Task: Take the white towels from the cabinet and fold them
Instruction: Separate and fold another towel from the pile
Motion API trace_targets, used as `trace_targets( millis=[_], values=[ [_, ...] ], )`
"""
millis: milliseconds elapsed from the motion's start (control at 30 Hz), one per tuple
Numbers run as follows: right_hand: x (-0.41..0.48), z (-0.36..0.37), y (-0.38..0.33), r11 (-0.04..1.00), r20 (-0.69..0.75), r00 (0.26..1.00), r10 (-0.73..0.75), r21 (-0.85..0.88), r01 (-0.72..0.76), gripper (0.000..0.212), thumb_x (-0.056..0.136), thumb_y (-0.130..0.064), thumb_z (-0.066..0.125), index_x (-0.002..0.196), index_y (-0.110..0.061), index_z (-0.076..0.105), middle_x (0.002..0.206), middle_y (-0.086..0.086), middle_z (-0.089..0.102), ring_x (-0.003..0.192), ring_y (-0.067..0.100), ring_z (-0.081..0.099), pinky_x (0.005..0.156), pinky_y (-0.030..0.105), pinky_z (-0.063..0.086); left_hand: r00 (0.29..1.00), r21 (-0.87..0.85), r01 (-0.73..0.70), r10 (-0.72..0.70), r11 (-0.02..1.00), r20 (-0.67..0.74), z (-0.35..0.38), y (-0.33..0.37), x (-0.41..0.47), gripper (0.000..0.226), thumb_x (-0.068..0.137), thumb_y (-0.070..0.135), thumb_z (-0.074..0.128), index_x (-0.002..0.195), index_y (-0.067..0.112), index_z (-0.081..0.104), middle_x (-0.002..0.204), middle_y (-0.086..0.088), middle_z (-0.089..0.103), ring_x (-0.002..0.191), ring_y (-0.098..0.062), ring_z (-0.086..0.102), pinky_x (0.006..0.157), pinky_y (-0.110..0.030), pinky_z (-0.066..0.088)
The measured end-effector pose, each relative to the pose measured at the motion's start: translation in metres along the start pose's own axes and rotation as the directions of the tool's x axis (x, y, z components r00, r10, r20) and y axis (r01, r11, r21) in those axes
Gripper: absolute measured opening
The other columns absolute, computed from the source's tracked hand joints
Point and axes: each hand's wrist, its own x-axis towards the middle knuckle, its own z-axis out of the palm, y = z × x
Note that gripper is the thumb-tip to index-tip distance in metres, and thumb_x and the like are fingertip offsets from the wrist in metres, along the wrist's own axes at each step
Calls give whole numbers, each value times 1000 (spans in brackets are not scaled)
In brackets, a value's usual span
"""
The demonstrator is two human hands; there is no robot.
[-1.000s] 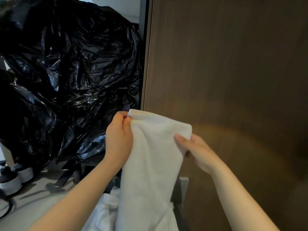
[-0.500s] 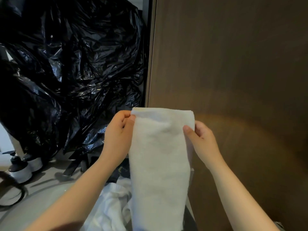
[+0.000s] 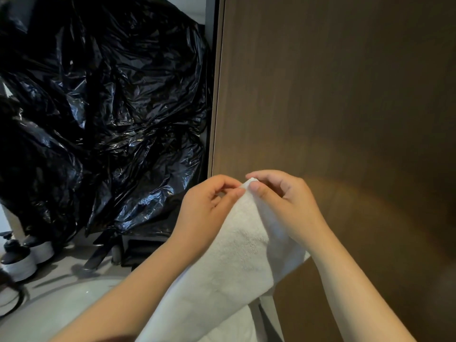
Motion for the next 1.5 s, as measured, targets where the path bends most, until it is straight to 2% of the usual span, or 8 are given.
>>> trace_targets(
  millis=[267,467,667,833,1067,1233,1400,1500],
  values=[
    [-14,-3,13,996,-93,994,62,70,-56,19,97,-19,58,108,-29,70,102,-22,68,98,-10,59,78,3,43,986,-14,79,-76,997,151,-3,-25,-33,17,81,41,71,87,26,62,75,5,63,67,-11,56,63,-24,46],
    [-20,-10,29,999,-175,984,34,5,-33,20,97,-22,58,104,-39,67,100,-30,66,103,-5,60,83,11,49,949,188,-54,-8,981,316,-12,-42,-44,38,82,46,70,53,35,49,64,14,48,60,-4,45,59,-13,32],
    [-29,-23,43,996,-251,966,66,-42,-79,21,97,-24,57,104,-42,66,101,-36,64,104,-10,57,86,13,45,875,353,-81,-103,932,474,-25,-68,-66,39,79,62,56,58,29,57,75,18,53,70,-2,52,62,-12,35],
    [-36,-29,53,993,-313,945,100,-32,-116,21,97,-19,56,106,-35,68,102,-28,66,103,-8,59,85,13,44,858,382,-105,-111,918,501,-35,-84,-76,46,83,58,52,67,18,66,75,5,55,76,-6,54,65,-17,41],
    [-42,-33,69,982,-351,920,174,-7,-188,21,99,-22,54,109,-36,66,106,-29,63,103,-15,55,85,12,42,914,493,-230,13,839,405,-45,-107,-75,44,93,63,29,68,29,40,69,12,40,64,-6,47,62,-29,42],
    [-49,-37,87,965,-248,935,255,11,-260,26,100,-22,51,121,-27,66,117,-17,65,113,-2,56,94,23,45,919,616,-358,149,702,365,-66,-112,-45,60,89,70,32,66,20,55,67,8,47,59,-10,48,56,-28,41],
    [-57,-36,104,933,-274,895,352,23,-359,23,101,-20,49,116,-26,67,114,-14,65,111,4,55,98,33,46,833,640,-284,-147,714,534,-78,-124,-46,42,66,70,57,74,30,51,81,12,50,70,0,46,65,-12,36],
    [-62,-36,114,921,-285,882,374,6,-389,22,101,-20,49,115,-25,66,112,-15,64,109,3,55,97,34,47,845,672,-218,-208,708,492,-76,-141,-59,27,73,54,63,80,29,55,84,9,55,72,1,47,66,-19,36]
  ],
)
